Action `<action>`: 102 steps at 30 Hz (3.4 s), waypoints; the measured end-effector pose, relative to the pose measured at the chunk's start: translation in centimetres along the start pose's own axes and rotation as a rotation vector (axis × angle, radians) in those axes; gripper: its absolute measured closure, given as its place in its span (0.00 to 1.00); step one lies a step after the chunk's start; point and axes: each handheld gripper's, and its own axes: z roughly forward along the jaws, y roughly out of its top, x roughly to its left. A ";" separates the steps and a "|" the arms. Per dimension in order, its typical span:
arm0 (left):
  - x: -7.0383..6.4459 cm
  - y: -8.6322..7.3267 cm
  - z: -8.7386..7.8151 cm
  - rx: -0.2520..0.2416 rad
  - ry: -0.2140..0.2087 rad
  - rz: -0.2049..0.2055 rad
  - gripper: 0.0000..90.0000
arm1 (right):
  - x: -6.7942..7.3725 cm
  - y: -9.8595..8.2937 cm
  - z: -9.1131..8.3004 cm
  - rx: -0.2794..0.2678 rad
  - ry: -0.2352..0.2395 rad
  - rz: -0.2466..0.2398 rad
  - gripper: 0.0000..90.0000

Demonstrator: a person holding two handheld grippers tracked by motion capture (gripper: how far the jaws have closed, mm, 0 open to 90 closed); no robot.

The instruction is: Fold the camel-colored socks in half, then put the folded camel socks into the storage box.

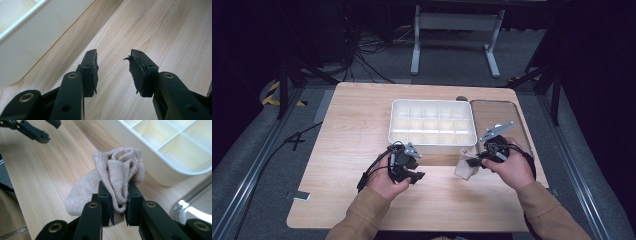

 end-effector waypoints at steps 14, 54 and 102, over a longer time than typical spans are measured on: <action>0.1 0.0 0.0 0.002 -0.004 0.000 0.64 | -2.4 2.4 -3.1 -0.038 -0.111 -0.016 0.86; 1.7 -5.2 -3.6 -0.041 0.080 -0.136 0.59 | -6.5 7.0 -2.2 0.025 -0.204 -0.286 0.86; 1.8 -5.9 -3.8 -0.034 0.074 -0.159 0.59 | -6.5 6.5 7.1 0.367 -0.194 -0.252 0.85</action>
